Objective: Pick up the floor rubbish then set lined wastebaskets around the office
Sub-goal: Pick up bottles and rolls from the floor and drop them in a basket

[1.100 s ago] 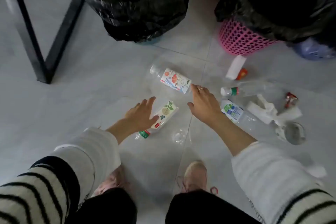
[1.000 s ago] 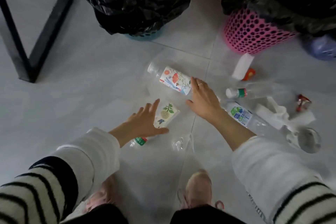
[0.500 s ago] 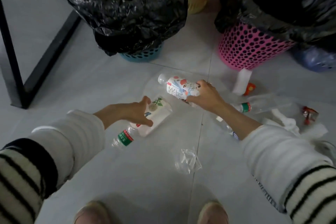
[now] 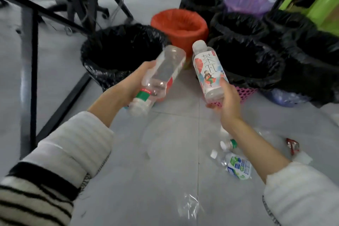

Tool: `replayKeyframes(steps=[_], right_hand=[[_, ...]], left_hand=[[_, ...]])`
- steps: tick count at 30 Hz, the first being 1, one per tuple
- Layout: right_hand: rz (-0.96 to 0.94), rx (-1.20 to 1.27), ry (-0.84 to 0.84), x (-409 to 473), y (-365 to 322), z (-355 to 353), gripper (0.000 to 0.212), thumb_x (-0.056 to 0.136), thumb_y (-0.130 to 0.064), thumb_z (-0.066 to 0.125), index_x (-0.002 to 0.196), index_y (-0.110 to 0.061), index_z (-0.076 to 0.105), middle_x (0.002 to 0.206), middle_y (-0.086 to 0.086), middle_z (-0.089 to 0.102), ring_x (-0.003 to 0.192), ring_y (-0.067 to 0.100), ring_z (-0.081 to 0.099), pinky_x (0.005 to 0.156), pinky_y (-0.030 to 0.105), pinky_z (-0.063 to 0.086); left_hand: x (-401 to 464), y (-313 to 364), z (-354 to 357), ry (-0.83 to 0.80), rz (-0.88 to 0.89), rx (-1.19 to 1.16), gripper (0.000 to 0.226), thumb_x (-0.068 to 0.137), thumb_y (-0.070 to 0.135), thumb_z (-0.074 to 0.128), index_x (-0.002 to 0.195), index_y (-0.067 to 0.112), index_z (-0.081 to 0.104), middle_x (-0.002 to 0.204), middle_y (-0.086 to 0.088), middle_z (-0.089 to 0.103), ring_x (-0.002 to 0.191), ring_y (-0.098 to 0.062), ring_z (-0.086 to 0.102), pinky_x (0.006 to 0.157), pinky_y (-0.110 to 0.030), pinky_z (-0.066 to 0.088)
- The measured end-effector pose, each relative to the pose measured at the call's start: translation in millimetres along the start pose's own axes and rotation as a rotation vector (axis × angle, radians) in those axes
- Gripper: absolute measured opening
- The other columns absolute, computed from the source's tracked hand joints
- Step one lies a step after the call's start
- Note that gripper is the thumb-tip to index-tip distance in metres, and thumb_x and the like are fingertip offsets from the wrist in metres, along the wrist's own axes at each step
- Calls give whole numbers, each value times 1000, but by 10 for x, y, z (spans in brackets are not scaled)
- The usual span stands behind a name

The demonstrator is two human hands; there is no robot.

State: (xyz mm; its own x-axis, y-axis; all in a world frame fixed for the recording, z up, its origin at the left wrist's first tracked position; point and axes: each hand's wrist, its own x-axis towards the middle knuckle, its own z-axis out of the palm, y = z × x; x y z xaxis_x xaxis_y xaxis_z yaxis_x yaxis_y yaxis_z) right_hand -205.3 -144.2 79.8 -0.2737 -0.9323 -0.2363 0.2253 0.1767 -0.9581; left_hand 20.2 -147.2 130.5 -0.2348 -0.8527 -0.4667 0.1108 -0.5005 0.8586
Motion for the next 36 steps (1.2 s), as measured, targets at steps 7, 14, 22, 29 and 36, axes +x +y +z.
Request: replayKeyframes(steps=[7,14,22,29,36], right_hand=[[188,85,-265,76,-362,791,40,85,-52,56,109,-20,63,106,5,69,81,19,63,55,23,47],[281,-28,-358,143,-423,1373,41,85,-48,60,109,-16,57,106,7,62,89,21,62,61,32,54],[288,-30,-380,268,-281,1386,42,96,-22,54,133,-6,42,112,18,58,102,30,62,81,35,55],[262,-238,-363,203,-80,872,25,97,-17,49,120,-7,53,87,9,64,73,21,62,67,30,52],[263,-707,-308,-28,332,-349,12,95,-18,50,88,-16,59,93,10,66,73,19,60,65,25,48]], left_hand=[[-240,352,-567,212,110,-454,37,92,51,46,100,18,62,79,-9,75,83,-24,66,62,-44,60],[-237,356,-757,354,186,-488,32,93,27,54,118,6,55,113,-11,60,92,-19,61,75,-38,58],[-68,272,-708,438,256,-501,56,95,16,50,146,7,27,149,-19,32,129,-35,45,102,-39,45],[134,-136,-268,532,306,70,19,97,7,41,104,7,59,87,-7,65,73,-18,63,64,-20,55],[463,-1275,529,11,179,915,23,94,15,48,112,12,61,95,-3,64,73,-11,60,66,-24,46]])
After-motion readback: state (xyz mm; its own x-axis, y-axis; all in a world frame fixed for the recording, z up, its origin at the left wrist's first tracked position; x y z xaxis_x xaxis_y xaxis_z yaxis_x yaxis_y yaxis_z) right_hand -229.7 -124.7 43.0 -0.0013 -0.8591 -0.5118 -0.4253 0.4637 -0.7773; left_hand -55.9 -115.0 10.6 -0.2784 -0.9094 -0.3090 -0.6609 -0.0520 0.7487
